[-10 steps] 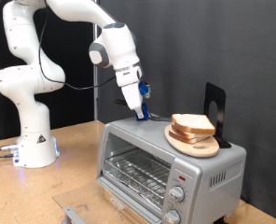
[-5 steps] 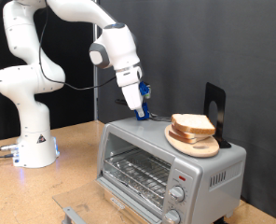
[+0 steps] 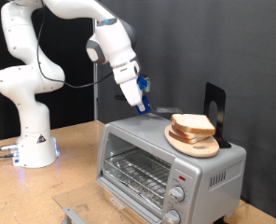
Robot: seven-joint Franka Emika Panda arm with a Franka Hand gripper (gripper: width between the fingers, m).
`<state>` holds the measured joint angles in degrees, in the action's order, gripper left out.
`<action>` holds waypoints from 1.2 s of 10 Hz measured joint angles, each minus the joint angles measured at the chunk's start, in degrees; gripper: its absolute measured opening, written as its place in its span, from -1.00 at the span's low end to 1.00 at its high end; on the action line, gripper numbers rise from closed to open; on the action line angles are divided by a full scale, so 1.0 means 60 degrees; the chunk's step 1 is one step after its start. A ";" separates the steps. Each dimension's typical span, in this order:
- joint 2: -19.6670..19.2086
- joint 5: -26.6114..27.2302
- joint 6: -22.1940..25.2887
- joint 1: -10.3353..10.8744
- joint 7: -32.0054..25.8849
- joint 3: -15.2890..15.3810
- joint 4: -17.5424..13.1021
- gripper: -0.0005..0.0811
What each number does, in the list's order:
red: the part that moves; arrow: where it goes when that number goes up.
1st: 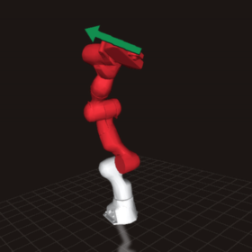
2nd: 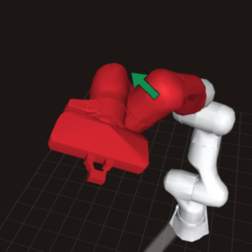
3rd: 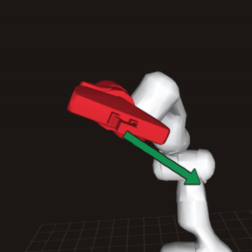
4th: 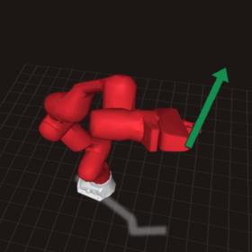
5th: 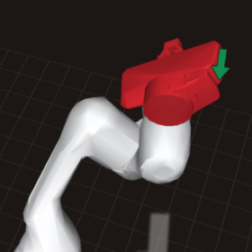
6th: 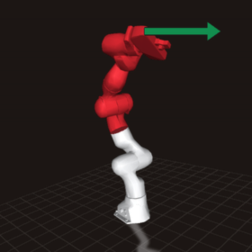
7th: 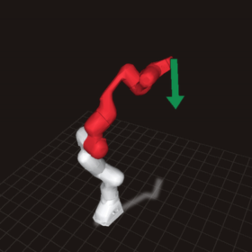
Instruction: Make a piece of toast with the oven
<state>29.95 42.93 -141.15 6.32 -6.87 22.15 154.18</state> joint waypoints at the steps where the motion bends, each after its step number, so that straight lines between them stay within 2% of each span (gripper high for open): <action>1: 0.0439 0.0027 0.0681 0.0064 -0.0130 -0.0290 -0.0003 0.06; 3: 0.0384 0.0192 0.0367 0.0040 -0.0151 -0.0220 0.0084 0.06; 5: 0.0680 0.0839 0.0220 0.0041 -0.0620 -0.0673 0.0198 0.06; 7: 0.1147 0.1032 -0.0074 -0.0110 -0.0783 -0.1223 0.0407 0.06; 8: 0.1322 0.0821 -0.0061 -0.0343 -0.0789 -0.1405 0.0485 0.06; 9: 0.1444 0.0360 0.0154 -0.0718 -0.0736 -0.1526 0.0532 0.06; 11: 0.1583 -0.0509 0.1025 -0.1504 -0.0720 -0.1865 0.0535 0.06; 12: 0.1610 -0.0656 0.1379 -0.1677 -0.0765 -0.2054 0.0499 0.06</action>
<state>39.62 39.00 -132.87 -3.75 -11.46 9.83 157.18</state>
